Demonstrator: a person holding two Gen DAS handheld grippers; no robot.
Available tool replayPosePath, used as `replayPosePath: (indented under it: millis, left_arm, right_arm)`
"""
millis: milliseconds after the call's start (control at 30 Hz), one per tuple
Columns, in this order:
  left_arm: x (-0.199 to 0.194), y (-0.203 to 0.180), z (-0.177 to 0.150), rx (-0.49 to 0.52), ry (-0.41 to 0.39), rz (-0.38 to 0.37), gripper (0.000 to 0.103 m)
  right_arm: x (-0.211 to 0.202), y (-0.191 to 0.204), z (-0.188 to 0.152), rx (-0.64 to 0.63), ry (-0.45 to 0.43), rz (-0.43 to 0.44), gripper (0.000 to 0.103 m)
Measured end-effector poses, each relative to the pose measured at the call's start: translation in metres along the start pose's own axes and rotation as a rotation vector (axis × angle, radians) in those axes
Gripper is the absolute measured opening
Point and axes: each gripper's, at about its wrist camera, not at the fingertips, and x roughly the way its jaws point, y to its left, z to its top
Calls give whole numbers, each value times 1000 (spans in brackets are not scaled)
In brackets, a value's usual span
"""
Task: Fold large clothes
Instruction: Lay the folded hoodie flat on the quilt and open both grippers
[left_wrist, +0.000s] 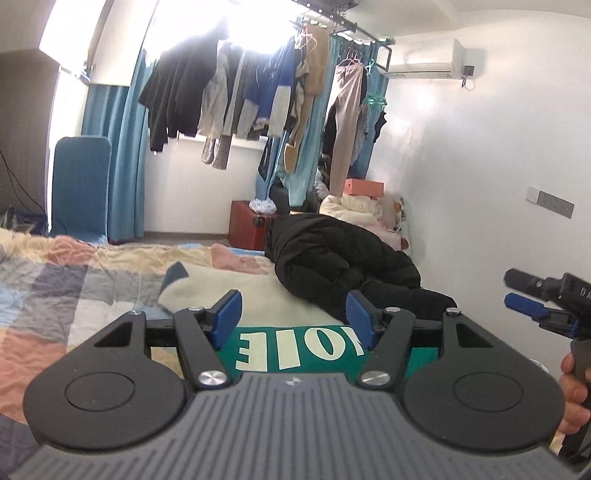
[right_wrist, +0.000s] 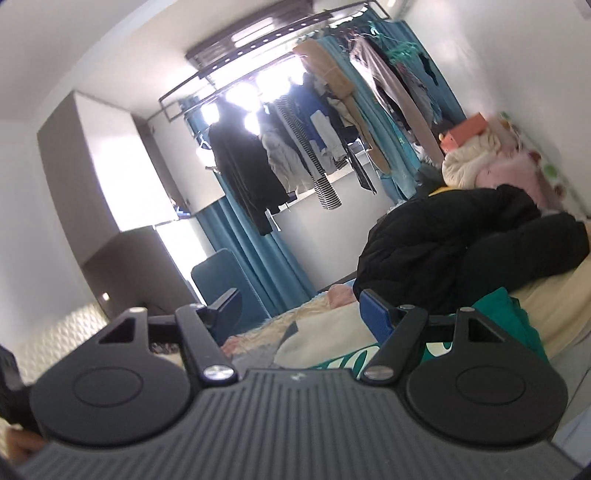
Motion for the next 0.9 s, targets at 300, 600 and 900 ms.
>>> replayPosePath:
  millis: [300, 600, 900]
  left_arm:
    - [-30, -7, -25, 30, 1, 20, 69]
    - [-24, -7, -52, 80, 43, 56, 69]
    - [-13, 2, -72, 64, 71, 77, 71]
  right_arm:
    - [-19, 29, -34, -169, 59, -79, 73]
    - [-19, 39, -63, -224, 147, -112, 73]
    - [-13, 47, -80, -308, 175, -171, 73]
